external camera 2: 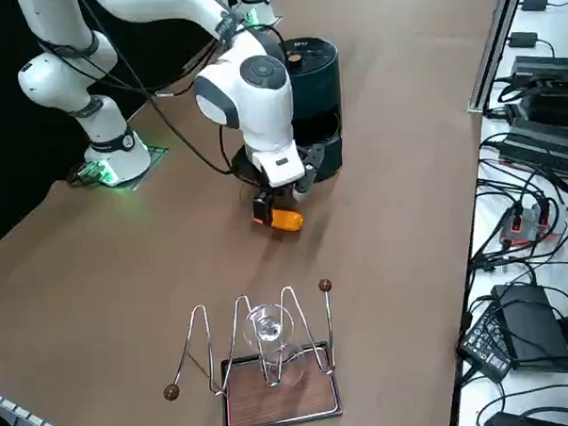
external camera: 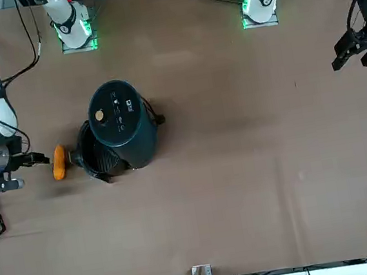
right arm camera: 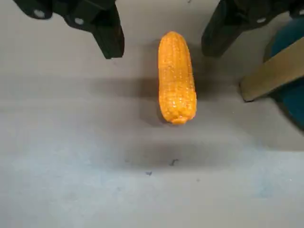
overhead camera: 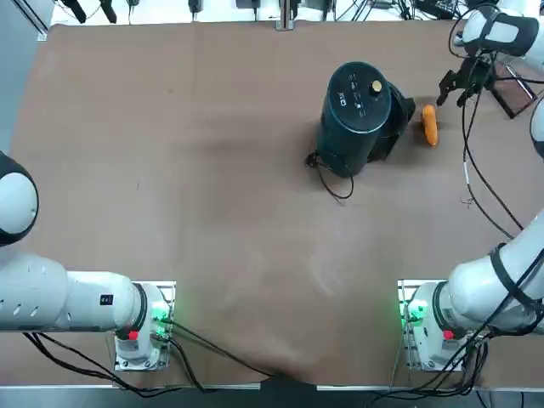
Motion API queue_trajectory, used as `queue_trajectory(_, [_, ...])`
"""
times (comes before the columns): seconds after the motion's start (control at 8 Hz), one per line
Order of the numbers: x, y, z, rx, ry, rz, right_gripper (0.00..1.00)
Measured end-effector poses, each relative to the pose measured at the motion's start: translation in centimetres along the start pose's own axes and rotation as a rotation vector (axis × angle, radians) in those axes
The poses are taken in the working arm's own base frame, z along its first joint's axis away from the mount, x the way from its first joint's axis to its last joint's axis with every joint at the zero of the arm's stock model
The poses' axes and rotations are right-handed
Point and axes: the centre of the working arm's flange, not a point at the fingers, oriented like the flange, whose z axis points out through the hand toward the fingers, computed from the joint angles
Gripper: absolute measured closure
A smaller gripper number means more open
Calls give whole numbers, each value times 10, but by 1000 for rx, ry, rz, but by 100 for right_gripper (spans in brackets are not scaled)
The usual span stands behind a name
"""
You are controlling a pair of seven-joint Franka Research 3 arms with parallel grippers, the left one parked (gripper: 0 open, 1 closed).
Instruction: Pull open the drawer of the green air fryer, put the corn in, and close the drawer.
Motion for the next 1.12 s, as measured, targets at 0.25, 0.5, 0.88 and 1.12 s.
queue_trajectory(0.25, [5, -13, 14, 14, -3, -15, 0])
queue_trajectory(0.5, [11, -24, 39, 34, -9, -19, 0])
queue_trajectory(0.88, [14, -21, 70, 35, -27, -13, 0])
queue_trajectory(1.12, [13, -18, 78, 34, -32, -11, 2])
